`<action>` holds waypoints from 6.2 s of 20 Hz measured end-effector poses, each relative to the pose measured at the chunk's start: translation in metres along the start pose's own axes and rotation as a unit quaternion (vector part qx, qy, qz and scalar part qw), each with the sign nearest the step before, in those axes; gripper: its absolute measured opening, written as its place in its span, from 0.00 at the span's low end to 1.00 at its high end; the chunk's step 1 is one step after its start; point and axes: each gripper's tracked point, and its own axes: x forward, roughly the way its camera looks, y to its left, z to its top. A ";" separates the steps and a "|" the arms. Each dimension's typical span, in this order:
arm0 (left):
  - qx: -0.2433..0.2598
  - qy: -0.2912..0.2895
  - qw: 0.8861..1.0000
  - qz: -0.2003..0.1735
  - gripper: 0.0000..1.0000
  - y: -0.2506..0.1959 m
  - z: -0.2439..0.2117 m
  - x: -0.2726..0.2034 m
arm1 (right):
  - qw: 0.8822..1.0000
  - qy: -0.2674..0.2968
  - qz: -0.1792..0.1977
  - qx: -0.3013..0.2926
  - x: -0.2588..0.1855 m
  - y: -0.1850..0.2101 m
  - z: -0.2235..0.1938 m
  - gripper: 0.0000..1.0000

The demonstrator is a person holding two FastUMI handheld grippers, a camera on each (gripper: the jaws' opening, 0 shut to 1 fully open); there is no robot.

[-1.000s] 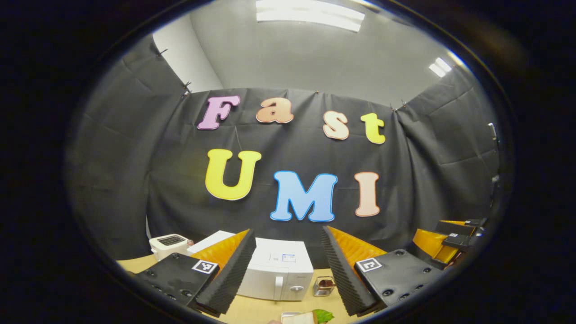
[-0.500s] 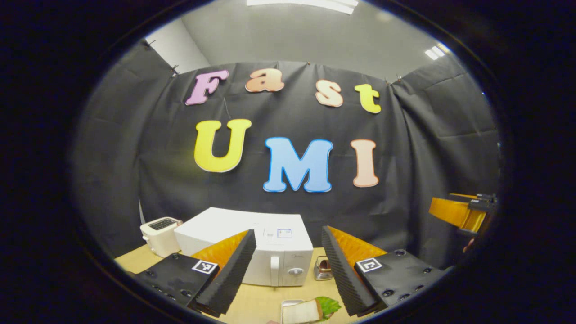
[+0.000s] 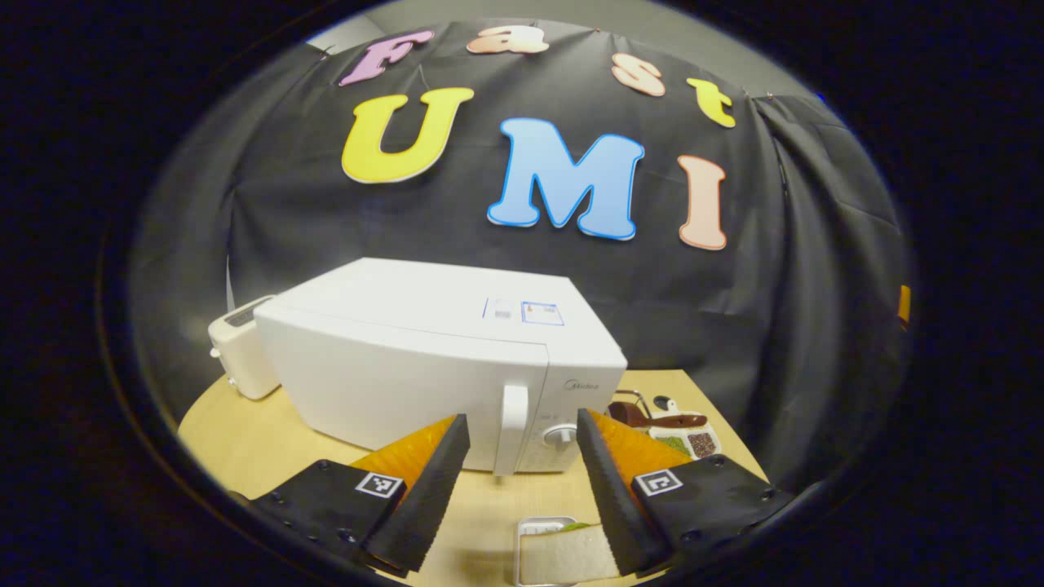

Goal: Open the microwave oven with the left hand, put the food in, and close the microwave oven.

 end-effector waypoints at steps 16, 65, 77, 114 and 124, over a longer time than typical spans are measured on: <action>0.083 0.033 0.996 0.003 0.14 0.001 -0.031 0.065 | 1.000 0.024 -0.018 0.001 0.007 -0.026 -0.017 0.99; 0.045 0.052 0.996 0.059 1.00 0.415 -0.104 -0.276 | 0.929 0.336 0.075 0.138 -0.010 0.148 -0.263 0.98; 0.021 -0.216 0.975 0.036 0.95 0.183 0.140 -0.314 | 0.880 0.420 0.122 0.185 0.001 0.180 -0.317 0.78; 0.033 -0.211 0.977 -0.015 0.96 0.278 0.173 -0.307 | 0.737 0.239 0.097 0.624 0.151 0.432 -0.214 0.19; 0.012 -0.166 0.986 0.004 0.96 0.363 0.141 -0.292 | 0.738 0.176 -0.023 0.651 0.227 0.447 -0.250 0.19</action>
